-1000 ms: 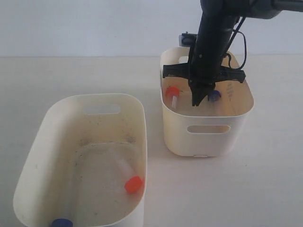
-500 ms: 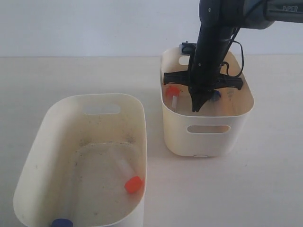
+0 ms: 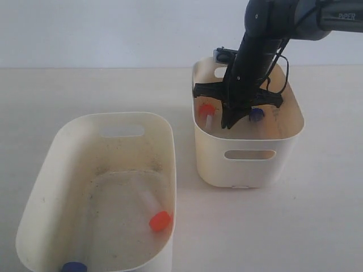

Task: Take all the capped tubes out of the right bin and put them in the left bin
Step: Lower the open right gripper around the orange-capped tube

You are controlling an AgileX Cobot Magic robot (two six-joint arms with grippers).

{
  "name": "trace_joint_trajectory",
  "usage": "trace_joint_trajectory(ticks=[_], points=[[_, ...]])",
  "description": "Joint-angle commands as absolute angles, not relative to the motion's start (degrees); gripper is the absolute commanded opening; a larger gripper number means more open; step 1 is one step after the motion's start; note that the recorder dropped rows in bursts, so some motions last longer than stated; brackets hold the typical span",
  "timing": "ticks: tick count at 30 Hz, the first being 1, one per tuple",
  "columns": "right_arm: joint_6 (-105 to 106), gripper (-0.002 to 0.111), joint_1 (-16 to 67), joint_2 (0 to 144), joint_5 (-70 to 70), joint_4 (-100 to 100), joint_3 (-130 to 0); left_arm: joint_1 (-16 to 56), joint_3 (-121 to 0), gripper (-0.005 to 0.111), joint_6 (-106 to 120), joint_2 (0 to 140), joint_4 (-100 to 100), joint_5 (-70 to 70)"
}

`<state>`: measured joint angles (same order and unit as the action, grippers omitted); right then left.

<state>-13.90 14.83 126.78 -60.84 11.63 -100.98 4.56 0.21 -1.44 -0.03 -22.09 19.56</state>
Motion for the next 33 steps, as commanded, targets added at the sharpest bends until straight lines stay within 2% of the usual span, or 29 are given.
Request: trace_joint_trajectory(ticks=[1, 3, 4, 11, 18, 33], points=[[-13.0, 0.042, 14.3, 126.6, -59.5, 12.9, -101.2, 4.9, 0.0, 0.004, -2.0, 0.0, -21.9, 19.3], [-13.0, 0.054, 14.3, 126.6, -59.3, 13.0, -101.2, 4.9, 0.0, 0.004, -2.0, 0.0, -21.9, 19.3], [-13.0, 0.056, 14.3, 126.6, -59.3, 13.0, -101.2, 4.9, 0.0, 0.004, -2.0, 0.0, -21.9, 19.3], [-13.1, 0.047, 14.3, 127.6, -58.7, 13.2, -101.2, 4.9, 0.0, 0.004, -2.0, 0.0, -21.9, 19.3], [-13.1, 0.075, 14.3, 128.7, -56.4, 17.5, -101.2, 4.9, 0.0, 0.004, -2.0, 0.0, -21.9, 19.3], [-13.0, 0.075, 14.3, 128.7, -50.4, 18.9, -101.2, 4.9, 0.0, 0.004, -2.0, 0.0, -21.9, 19.3]])
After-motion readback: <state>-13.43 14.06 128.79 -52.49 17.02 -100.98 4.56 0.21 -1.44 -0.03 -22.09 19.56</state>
